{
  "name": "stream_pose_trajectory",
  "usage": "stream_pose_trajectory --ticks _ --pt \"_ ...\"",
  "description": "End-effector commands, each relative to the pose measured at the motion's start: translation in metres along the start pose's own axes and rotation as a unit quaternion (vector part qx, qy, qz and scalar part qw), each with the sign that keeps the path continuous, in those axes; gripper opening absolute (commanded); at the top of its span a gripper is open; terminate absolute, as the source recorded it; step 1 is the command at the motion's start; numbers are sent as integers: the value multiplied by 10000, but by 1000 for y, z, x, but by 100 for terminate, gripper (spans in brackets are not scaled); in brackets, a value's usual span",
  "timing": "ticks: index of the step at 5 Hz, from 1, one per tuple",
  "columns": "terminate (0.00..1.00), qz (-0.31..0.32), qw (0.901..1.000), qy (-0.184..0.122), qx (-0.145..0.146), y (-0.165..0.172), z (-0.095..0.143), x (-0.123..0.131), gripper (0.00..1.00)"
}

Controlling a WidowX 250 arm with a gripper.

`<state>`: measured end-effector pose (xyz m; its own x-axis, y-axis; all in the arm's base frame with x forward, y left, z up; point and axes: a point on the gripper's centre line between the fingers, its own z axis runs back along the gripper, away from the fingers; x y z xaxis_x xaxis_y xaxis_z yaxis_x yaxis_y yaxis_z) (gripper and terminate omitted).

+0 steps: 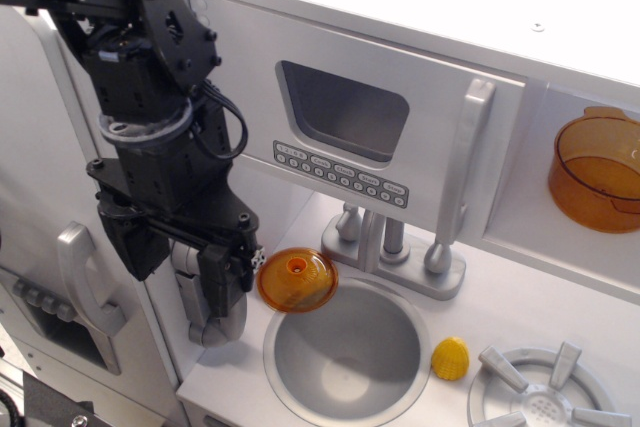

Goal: Close microwave

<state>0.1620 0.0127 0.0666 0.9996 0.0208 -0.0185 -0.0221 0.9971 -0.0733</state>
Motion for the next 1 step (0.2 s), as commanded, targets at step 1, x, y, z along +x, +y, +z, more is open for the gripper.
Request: stream_pose_trajectory --ticks 1 --pt "100 -27 9999 -155 14 8 22 5 100"
